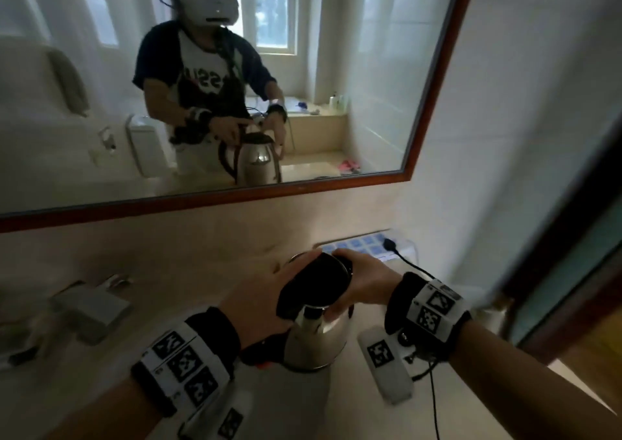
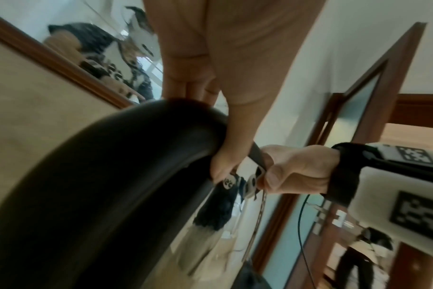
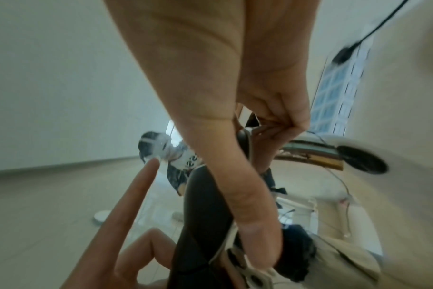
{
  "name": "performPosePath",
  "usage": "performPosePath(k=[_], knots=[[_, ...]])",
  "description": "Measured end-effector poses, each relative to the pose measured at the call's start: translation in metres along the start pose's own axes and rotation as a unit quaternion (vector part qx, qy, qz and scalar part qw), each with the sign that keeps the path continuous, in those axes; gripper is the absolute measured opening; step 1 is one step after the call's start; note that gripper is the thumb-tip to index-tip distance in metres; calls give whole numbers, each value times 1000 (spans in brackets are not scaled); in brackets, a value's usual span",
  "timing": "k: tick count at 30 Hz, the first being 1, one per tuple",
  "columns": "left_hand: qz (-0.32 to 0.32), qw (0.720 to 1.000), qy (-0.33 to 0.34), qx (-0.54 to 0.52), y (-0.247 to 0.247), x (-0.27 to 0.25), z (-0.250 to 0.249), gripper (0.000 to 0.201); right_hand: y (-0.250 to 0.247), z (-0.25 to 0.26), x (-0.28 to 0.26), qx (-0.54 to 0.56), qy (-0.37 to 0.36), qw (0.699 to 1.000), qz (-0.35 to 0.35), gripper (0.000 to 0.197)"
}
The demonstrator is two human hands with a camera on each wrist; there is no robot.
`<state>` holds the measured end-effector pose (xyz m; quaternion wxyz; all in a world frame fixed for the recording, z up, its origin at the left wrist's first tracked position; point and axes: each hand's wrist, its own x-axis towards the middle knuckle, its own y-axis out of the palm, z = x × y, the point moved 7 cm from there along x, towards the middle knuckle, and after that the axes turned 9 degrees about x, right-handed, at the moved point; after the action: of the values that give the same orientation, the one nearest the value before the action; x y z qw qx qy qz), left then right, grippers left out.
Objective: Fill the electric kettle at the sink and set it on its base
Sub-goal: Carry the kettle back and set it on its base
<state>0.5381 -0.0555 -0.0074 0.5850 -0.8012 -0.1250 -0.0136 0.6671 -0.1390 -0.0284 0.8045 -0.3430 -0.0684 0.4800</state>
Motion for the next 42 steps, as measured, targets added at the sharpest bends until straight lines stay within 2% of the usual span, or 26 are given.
performPosePath(k=[3,7,15,22,27,30,33,42], knots=[[-15,997,70,39,4,23,-39,92,-38,-17,-33,5,25,999,-40,69],[-18,992,120,41,13,55,-85,95,-83,-48,-70,32,63,992,-104,65],[7,988,152,-22,55,110,-144,92,-141,-114,-95,53,111,982,-141,71],[47,991,125,-25,94,147,-151,95,-159,-164,-70,65,112,984,-121,80],[64,994,84,-14,107,167,-145,90,-167,-183,-43,67,101,988,-94,73],[60,996,70,-18,108,178,-142,91,-175,-185,-29,64,88,990,-86,78],[48,996,68,-16,107,185,-143,93,-181,-187,-22,55,82,992,-74,73],[17,997,57,-49,118,178,-149,95,-182,-195,-30,57,92,993,-45,77]])
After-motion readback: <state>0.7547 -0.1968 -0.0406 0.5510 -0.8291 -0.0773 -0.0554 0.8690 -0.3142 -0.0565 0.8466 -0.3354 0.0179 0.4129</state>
